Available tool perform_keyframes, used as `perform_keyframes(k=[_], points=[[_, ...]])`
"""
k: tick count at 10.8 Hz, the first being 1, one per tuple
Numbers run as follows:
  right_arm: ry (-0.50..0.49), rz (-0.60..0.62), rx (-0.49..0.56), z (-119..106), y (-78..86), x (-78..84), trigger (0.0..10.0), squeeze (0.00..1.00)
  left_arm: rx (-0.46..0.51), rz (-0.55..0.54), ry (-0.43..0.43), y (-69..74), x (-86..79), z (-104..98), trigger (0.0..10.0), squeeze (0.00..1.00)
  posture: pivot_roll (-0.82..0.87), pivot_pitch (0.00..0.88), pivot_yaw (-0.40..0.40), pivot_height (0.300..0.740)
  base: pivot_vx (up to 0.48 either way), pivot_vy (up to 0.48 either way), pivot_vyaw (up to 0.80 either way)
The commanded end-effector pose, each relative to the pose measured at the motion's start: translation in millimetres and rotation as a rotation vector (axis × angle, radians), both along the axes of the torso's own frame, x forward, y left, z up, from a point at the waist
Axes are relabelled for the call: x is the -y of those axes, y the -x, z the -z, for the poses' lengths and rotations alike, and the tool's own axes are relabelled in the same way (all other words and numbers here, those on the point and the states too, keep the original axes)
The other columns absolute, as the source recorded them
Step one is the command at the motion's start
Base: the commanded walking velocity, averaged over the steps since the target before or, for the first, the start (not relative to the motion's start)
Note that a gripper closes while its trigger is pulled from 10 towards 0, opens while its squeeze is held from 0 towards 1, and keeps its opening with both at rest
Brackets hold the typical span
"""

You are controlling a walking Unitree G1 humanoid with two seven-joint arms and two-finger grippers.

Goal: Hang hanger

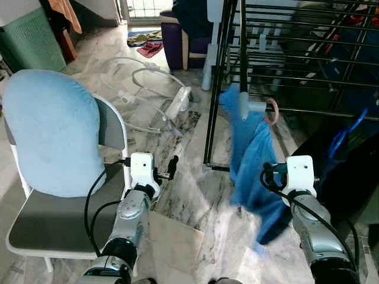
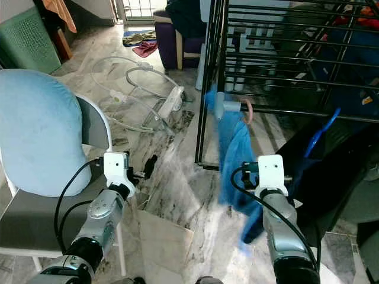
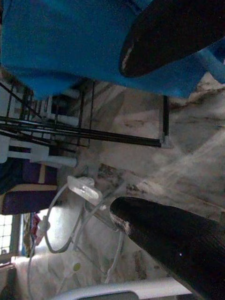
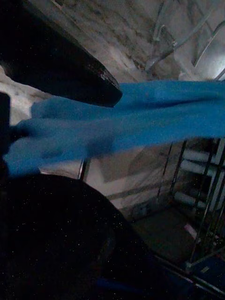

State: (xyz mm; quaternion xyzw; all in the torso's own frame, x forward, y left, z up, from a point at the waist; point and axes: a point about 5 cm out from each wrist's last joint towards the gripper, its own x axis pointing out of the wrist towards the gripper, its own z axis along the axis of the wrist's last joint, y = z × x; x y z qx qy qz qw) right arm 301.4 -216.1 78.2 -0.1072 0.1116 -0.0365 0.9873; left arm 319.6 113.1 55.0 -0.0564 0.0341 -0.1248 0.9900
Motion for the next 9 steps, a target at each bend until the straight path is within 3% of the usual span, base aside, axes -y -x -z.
perform_keyframes(k=[1,4,6,7,9], points=[[0.012,-0.031,0.031,-7,-1.8,-1.2,10.0,0.0,-0.016,0.026,-0.011,-0.8,3.4,1,10.0,0.0,-0.21,0.107,0.029,0.74,0.0,0.0,0.0],[0.026,-0.106,0.019,-17,-12.7,4.9,10.0,0.0,-0.025,0.03,-0.016,-1.2,5.3,2,10.0,0.0,-0.21,0.103,0.028,0.74,0.0,0.0,0.0],[0.026,-0.18,-0.019,-26,-22.7,18.7,10.0,0.0,-0.034,0.02,-0.021,-0.5,2.6,4,10.0,0.0,-0.2,0.102,0.024,0.74,0.0,0.0,0.0],[0.011,-0.209,-0.033,-29,-26.4,21.1,0.0,0.0,-0.036,0.017,-0.023,-0.1,1.6,5,10.0,0.0,-0.2,0.102,0.024,0.74,0.0,0.0,0.0],[-0.029,-0.251,-0.044,-30,-31.1,16.8,0.0,0.0,-0.041,0.011,-0.027,0.9,0.2,6,10.0,0.0,-0.19,0.103,0.022,0.74,0.0,0.0,0.0]])
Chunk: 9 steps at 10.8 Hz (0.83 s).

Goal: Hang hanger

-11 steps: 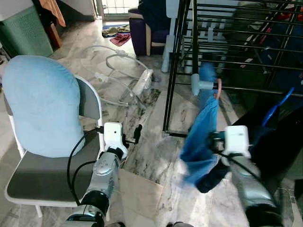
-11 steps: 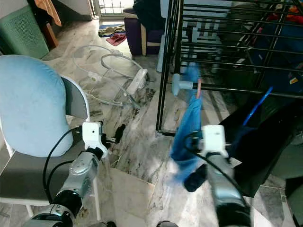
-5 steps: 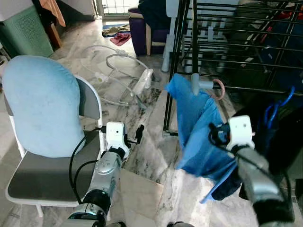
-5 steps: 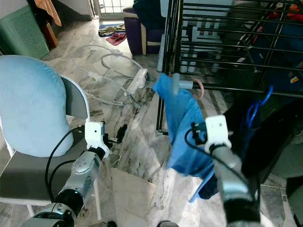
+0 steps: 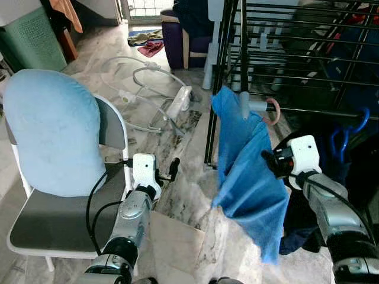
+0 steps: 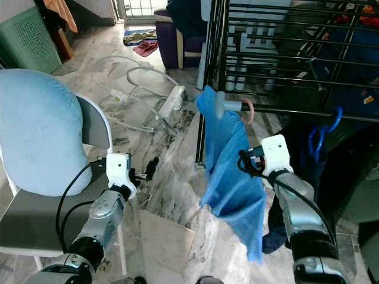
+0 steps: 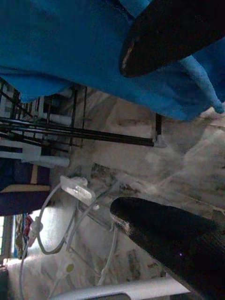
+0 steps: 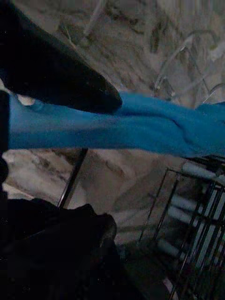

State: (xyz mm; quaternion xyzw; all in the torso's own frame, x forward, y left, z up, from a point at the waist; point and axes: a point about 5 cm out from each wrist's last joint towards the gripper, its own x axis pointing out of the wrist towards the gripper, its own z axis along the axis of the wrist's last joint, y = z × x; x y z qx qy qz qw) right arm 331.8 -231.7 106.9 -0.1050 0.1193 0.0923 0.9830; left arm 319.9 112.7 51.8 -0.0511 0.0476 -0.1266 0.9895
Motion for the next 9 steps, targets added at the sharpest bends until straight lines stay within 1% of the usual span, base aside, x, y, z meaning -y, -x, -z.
perform_keyframes(k=[1,3,9], points=[[-0.035,-0.023,0.001,-1,-2.4,-5.9,0.0,0.0,-0.017,0.002,-0.014,1.3,-0.8,3,10.0,0.0,-0.19,0.104,0.02,0.74,0.0,0.0,0.0],[-0.042,-0.037,-0.009,4,-3.2,-12.8,0.0,0.0,-0.018,0.001,-0.014,1.0,-0.2,3,10.0,0.0,-0.19,0.103,0.023,0.74,0.0,0.0,0.0],[-0.071,-0.001,-0.021,16,0.6,-14.2,0.0,0.0,-0.022,0.008,-0.019,2.0,1.8,4,10.0,0.0,-0.19,0.109,0.029,0.74,0.0,0.0,0.0]])
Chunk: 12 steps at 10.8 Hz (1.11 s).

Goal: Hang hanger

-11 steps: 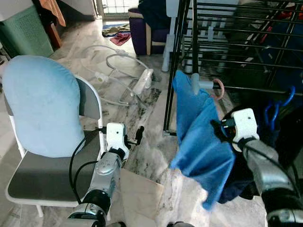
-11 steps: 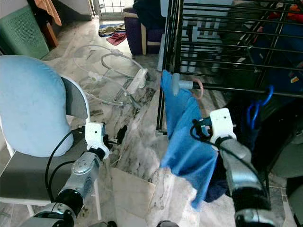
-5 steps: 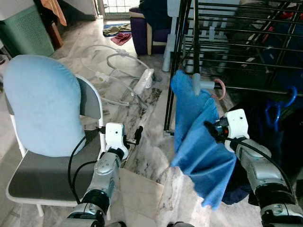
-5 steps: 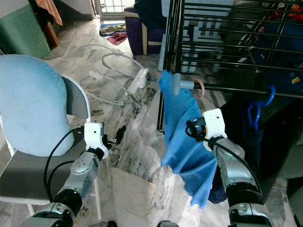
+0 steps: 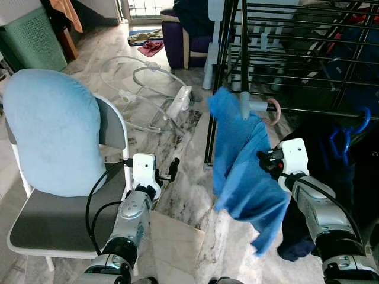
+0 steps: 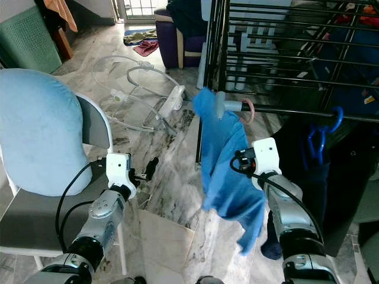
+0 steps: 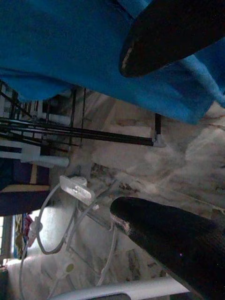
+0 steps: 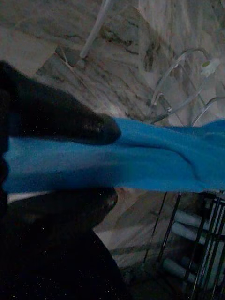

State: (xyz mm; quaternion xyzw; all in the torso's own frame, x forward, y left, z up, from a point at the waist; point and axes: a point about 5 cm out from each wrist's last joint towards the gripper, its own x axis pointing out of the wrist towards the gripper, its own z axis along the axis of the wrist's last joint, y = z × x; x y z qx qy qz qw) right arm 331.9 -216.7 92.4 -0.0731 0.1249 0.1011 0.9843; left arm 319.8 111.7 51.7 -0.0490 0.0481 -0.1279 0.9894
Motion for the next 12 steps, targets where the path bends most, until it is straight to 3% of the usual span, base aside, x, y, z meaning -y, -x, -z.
perform_keyframes(k=[1,7,10,11,12], points=[[-0.006,0.01,-0.005,3,1.3,1.3,0.0,0.0,-0.021,0.004,-0.016,2.0,0.6,4,10.0,0.0,-0.19,0.109,0.028,0.74,0.0,0.0,0.0],[0.004,0.032,0.015,4,2.7,1.5,0.0,0.0,-0.026,0.001,-0.016,2.3,2.0,5,10.0,0.0,-0.2,0.112,0.025,0.74,0.0,0.0,0.0],[0.018,0.048,0.141,-15,4.7,-3.0,0.0,0.0,-0.019,-0.001,-0.021,2.2,2.5,4,10.0,0.0,-0.2,0.114,0.026,0.74,0.0,0.0,0.0],[0.006,0.074,0.207,-23,12.0,-3.7,2.9,0.0,-0.021,-0.006,-0.023,2.1,1.0,4,10.0,0.0,-0.2,0.114,0.025,0.74,0.0,0.0,0.0],[0.049,0.056,0.258,-22,28.6,-8.5,7.4,0.0,-0.031,-0.031,-0.029,1.9,-1.1,6,10.0,0.0,-0.2,0.114,0.024,0.74,0.0,0.0,0.0]])
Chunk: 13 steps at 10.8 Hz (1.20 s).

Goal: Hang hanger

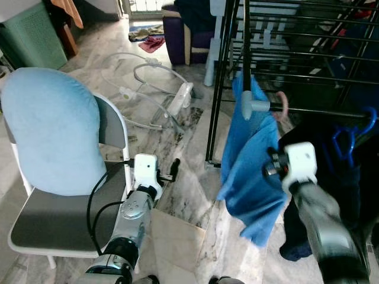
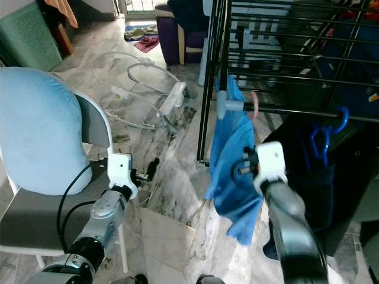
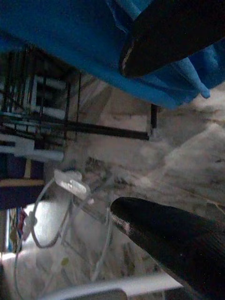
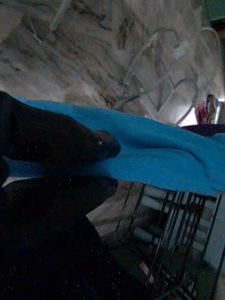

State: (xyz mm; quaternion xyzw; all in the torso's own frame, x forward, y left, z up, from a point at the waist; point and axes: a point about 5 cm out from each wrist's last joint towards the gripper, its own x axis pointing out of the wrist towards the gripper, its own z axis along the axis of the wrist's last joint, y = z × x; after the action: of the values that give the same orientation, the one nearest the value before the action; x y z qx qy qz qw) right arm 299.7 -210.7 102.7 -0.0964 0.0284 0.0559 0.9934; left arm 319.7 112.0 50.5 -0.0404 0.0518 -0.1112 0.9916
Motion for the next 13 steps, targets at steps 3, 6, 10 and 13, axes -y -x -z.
perform_keyframes(k=[3,6,10,13], points=[[-0.055,0.087,0.094,-3,23.7,2.4,10.0,0.0,-0.033,-0.022,-0.031,1.2,-0.2,6,10.0,0.0,-0.22,0.111,0.028,0.74,0.0,0.0,0.0],[-0.073,0.125,0.021,24,48.3,-11.7,10.0,0.0,-0.052,-0.05,-0.052,0.7,3.2,7,10.0,0.0,-0.23,0.106,0.022,0.74,0.0,0.0,0.0],[-0.095,0.127,-0.003,29,47.8,-16.0,10.0,0.0,-0.075,-0.079,-0.071,2.3,2.0,11,10.0,0.0,-0.22,0.112,0.02,0.74,-0.154,0.0,0.0],[-0.091,0.128,0.002,26,43.5,-14.4,10.0,0.0,-0.071,-0.085,-0.076,2.2,1.0,11,10.0,0.0,-0.22,0.115,0.018,0.74,-0.384,0.0,0.0]])
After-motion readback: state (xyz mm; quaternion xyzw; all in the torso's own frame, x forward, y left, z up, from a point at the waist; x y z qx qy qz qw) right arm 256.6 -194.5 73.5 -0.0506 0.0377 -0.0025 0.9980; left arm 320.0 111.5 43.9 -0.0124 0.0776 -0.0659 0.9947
